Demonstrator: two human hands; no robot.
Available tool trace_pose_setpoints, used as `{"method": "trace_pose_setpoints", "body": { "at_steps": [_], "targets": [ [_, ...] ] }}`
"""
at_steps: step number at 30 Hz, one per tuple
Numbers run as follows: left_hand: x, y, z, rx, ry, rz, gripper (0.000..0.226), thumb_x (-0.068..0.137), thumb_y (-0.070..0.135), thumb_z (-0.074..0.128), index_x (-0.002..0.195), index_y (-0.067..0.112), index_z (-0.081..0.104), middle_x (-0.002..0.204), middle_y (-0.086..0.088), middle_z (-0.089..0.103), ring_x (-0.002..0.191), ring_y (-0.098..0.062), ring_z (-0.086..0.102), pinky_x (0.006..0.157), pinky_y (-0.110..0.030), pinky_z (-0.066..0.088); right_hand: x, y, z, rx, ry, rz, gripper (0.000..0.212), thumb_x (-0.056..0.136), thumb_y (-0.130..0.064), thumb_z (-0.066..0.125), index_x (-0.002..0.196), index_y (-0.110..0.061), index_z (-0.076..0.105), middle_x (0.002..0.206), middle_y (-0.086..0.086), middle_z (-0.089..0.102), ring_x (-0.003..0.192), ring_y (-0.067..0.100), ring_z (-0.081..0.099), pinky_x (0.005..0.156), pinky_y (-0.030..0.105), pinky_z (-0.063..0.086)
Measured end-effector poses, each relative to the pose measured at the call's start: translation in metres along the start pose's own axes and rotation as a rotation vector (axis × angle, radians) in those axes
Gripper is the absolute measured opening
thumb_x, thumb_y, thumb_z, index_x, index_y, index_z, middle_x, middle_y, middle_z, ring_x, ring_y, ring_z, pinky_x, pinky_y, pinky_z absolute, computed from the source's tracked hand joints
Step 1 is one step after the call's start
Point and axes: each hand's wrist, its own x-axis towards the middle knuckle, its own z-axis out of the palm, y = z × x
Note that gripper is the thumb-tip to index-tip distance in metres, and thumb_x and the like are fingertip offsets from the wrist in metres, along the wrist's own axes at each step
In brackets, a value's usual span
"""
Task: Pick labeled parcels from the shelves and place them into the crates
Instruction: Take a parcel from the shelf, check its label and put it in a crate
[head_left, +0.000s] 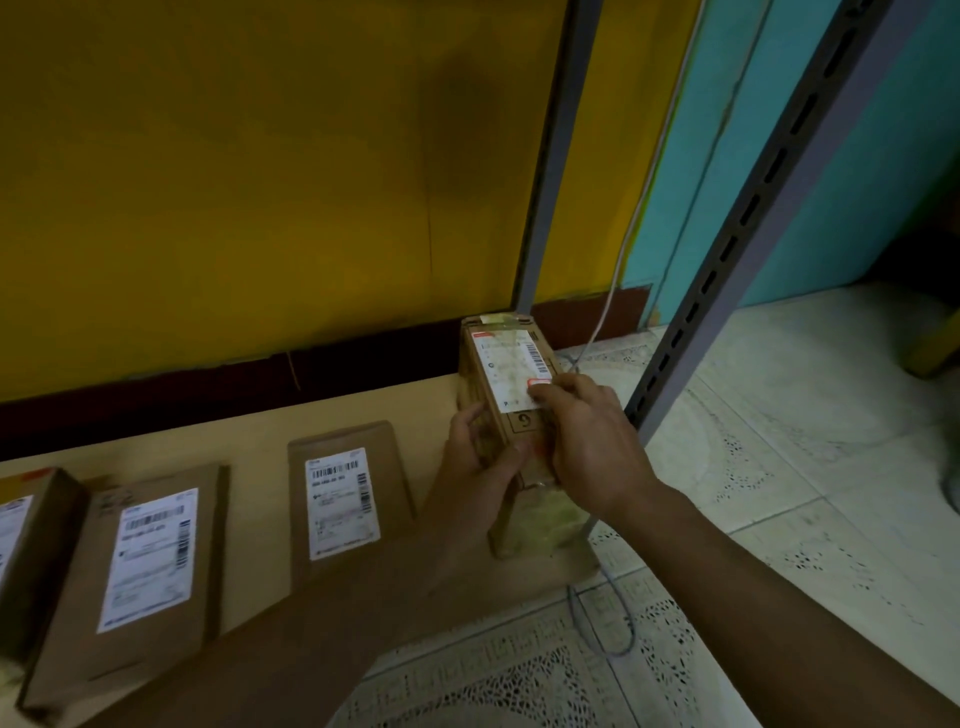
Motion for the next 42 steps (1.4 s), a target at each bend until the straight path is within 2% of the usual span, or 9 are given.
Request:
{"method": "trace_pose_setpoints", "body": {
  "at_steps": [9,12,15,20,23,30,35,40,42],
  "targets": [
    [-0.007,-0.005,0.001,0.233,-0.029,0.097,0.031,0.107,0.038,0.042,0.137,0.042,0.035,0.138,0.008,0.055,0.127,-0.011,0.056,0.106,-0.035,0.049,-0.001,-0.002,-0.013,-0.12,-0.074,-0.097,0.064,0.098,-0.014,0.056,0.157,-0.012,0.032,0.161,0.016,0.032,0.15,0.031,0.023,0.121,0.037,0.023],
    [-0.015,-0.016,-0.044,0.763,-0.052,0.105,0.045,0.108,0.043,0.036,0.151,0.03,0.032,0.161,-0.005,0.033,0.142,-0.02,0.038,0.116,-0.036,0.031,-0.001,-0.009,-0.019,-0.142,-0.056,-0.147,0.063,0.093,-0.012,0.059,0.153,-0.011,0.04,0.158,0.017,0.036,0.149,0.033,0.025,0.123,0.039,0.018],
    [-0.039,-0.019,-0.113,1.361,-0.102,0.209,0.069,0.099,0.052,0.019,0.159,0.018,0.019,0.164,-0.013,0.026,0.149,-0.033,0.028,0.119,-0.055,0.028,0.005,-0.025,-0.017,-0.181,-0.024,-0.229,0.061,0.088,-0.008,0.06,0.148,-0.008,0.048,0.153,0.021,0.044,0.147,0.039,0.03,0.124,0.046,0.018],
    [-0.08,0.002,-0.211,1.755,-0.035,0.157,0.074,0.093,0.051,0.031,0.156,0.012,0.031,0.162,-0.019,0.031,0.152,-0.037,0.024,0.12,-0.06,0.023,0.012,-0.088,0.017,-0.171,-0.021,-0.377,0.051,0.088,-0.01,0.062,0.139,-0.007,0.057,0.148,0.02,0.05,0.147,0.042,0.031,0.117,0.057,0.031],
    [-0.115,0.019,-0.256,1.803,0.018,0.099,0.07,0.091,0.045,0.042,0.153,0.011,0.038,0.156,-0.017,0.04,0.149,-0.035,0.031,0.116,-0.061,0.029,0.01,-0.136,0.05,-0.127,-0.011,-0.473,0.041,0.094,-0.025,0.057,0.131,-0.01,0.064,0.143,0.02,0.055,0.144,0.043,0.036,0.113,0.059,0.036],
    [-0.207,0.045,-0.371,1.851,0.116,-0.083,0.07,0.095,0.049,0.038,0.154,0.013,0.038,0.158,-0.016,0.04,0.147,-0.036,0.036,0.114,-0.059,0.036,-0.012,-0.231,0.096,-0.051,-0.149,-0.633,0.051,0.102,-0.037,0.042,0.149,-0.017,0.047,0.157,0.011,0.041,0.153,0.032,0.019,0.122,0.052,0.021],
    [-0.278,0.063,-0.441,1.831,0.243,-0.2,0.074,0.096,0.055,0.025,0.158,0.015,0.03,0.164,-0.013,0.031,0.153,-0.031,0.025,0.118,-0.055,0.029,-0.035,-0.306,0.112,-0.112,-0.217,-0.759,0.054,0.092,-0.042,0.046,0.134,-0.014,0.062,0.144,0.012,0.057,0.144,0.035,0.039,0.112,0.052,0.038],
    [-0.348,0.074,-0.514,1.833,0.339,-0.328,0.081,0.092,0.061,0.015,0.161,0.021,0.019,0.169,-0.008,0.015,0.157,-0.027,0.009,0.125,-0.053,0.017,-0.064,-0.399,0.128,0.034,-0.31,-0.885,0.056,0.1,-0.042,0.034,0.15,-0.019,0.042,0.157,0.003,0.039,0.153,0.025,0.019,0.122,0.047,0.024],
    [-0.378,0.077,-0.545,1.799,0.389,-0.366,0.078,0.092,0.061,0.02,0.16,0.021,0.022,0.167,-0.011,0.02,0.156,-0.028,0.013,0.123,-0.054,0.018,-0.073,-0.438,0.134,0.084,-0.327,-0.901,0.049,0.103,-0.039,0.039,0.15,-0.023,0.039,0.153,-0.002,0.04,0.147,0.018,0.025,0.12,0.039,0.027]
  ]
}}
